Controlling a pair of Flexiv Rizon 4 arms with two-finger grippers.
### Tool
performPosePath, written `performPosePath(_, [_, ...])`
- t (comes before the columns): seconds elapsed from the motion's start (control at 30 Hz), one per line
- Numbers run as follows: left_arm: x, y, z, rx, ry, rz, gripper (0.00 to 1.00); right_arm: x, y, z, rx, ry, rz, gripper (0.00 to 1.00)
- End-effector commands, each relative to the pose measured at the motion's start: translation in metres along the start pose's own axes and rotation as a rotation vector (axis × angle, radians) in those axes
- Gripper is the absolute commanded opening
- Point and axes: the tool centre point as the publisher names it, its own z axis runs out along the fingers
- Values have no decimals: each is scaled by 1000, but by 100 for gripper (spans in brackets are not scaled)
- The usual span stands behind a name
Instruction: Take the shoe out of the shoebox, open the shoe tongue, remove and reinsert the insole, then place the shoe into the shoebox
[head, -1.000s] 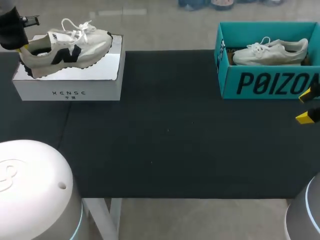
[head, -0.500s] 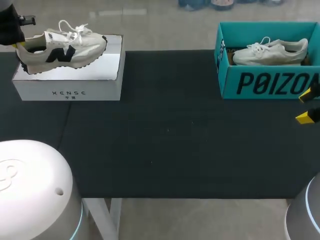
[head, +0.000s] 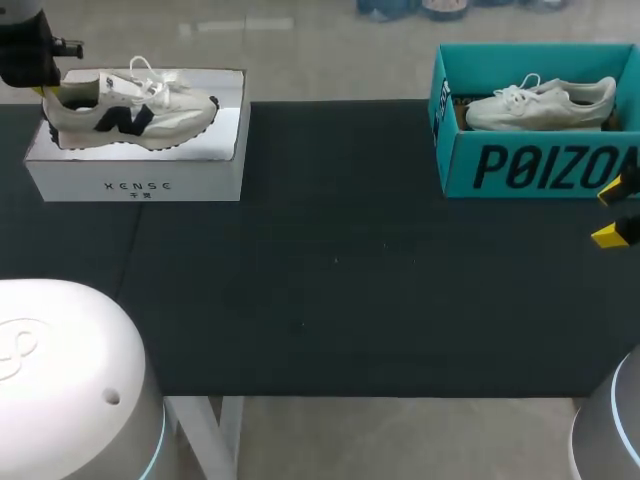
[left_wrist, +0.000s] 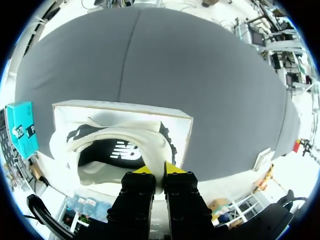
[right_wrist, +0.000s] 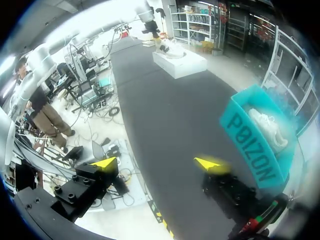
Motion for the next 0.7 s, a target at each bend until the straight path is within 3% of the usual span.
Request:
performPosePath(0.03, [3, 6, 6, 8, -2, 13, 0, 0, 0, 0, 1, -2, 1, 100])
performPosePath(0.7, [-7, 7, 52, 30, 0, 64, 0, 0, 0, 0, 1, -2, 1, 100])
